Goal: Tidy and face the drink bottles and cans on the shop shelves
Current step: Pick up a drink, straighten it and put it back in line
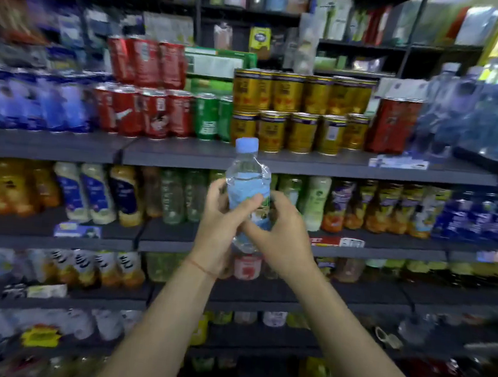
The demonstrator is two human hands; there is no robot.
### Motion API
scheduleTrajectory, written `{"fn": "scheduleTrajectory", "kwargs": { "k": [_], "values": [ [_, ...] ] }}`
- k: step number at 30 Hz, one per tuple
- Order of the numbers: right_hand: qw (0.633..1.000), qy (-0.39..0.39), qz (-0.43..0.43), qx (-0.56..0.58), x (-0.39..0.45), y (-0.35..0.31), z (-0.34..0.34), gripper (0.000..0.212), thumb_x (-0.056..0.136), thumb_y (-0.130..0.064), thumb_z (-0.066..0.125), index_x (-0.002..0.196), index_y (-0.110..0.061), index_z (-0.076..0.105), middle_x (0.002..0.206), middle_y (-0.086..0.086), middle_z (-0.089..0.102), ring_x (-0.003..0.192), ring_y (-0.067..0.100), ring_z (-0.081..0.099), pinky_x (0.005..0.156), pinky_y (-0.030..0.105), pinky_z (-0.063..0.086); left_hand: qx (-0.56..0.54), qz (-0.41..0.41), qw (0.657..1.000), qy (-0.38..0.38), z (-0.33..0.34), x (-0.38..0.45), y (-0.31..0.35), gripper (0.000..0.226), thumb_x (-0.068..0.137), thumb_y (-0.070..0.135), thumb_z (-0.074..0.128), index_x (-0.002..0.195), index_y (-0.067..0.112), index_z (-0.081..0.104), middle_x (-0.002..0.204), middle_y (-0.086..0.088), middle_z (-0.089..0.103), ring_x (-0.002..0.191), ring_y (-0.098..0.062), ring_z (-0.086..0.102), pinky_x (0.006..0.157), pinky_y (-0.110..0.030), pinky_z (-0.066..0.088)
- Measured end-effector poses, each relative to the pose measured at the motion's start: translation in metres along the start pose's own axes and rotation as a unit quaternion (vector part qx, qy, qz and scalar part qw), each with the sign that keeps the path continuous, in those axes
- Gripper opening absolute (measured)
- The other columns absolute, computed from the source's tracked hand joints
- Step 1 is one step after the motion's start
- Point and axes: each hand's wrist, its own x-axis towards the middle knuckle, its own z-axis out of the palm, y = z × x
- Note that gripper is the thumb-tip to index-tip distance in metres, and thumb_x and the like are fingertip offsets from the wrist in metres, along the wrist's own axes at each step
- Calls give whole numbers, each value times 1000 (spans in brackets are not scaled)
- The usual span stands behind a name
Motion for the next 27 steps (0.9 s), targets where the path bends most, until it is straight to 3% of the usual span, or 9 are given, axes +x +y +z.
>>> {"fn": "scheduleTrajectory", "kwargs": {
  "k": [3,6,11,14,16,19,22,25,27],
  "values": [
    [996,81,22,23,5,37,-84,33,80,-32,76,110,-27,62,99,-9,69,86,3,66,72,27,57,-7,-8,998,-65,88,18,-27,32,87,23,70,116,15,60,110,-7,72,98,-22,70,78,-34,57],
    [985,164,51,17,16,81,-163,18,82,-29,73,94,-28,59,86,-6,67,72,6,65,63,30,56,25,-19,992,-118,169,40,-67,40,95,40,50,122,15,63,119,-7,70,109,-22,67,87,-36,53],
    [970,232,75,-20,37,163,-292,18,84,-30,68,83,-25,51,75,-6,58,59,6,54,51,22,43,113,59,984,-124,295,74,-143,13,90,31,58,94,27,69,103,1,73,101,-17,67,89,-36,53],
    [967,240,84,-34,58,206,-368,19,86,-23,66,81,-23,48,73,-4,54,53,0,48,48,15,38,154,108,968,-167,377,101,-178,10,90,24,59,87,28,68,92,7,71,90,-12,66,83,-30,54],
    [963,249,92,-44,75,228,-418,17,86,-23,67,83,-22,50,77,2,59,56,4,51,49,18,39,175,140,958,-179,431,117,-193,13,92,17,60,86,25,68,86,10,69,84,-5,65,78,-22,52],
    [955,272,101,-66,102,255,-492,22,80,-34,67,85,-20,51,84,9,64,64,16,57,54,27,45,210,203,940,-174,513,141,-212,9,92,18,60,88,19,68,89,7,68,82,-4,63,76,-23,51],
    [944,305,93,-82,120,278,-561,40,71,-51,60,88,-16,50,87,11,59,74,31,57,62,47,46,256,297,908,-151,589,157,-228,7,91,18,59,90,21,65,92,12,59,84,-2,58,75,-21,49],
    [932,346,63,-82,132,309,-630,46,69,-53,59,85,-11,47,86,16,57,75,36,53,63,50,43,289,375,870,-134,656,160,-251,13,91,21,56,97,15,66,106,3,55,97,-10,55,78,-23,47],
    [931,355,49,-67,139,332,-672,36,74,-47,63,80,-16,44,82,14,53,69,26,49,61,44,39,309,405,852,-116,696,161,-272,15,90,18,57,100,11,66,115,-6,53,107,-14,51,85,-16,40]
  ]
}}
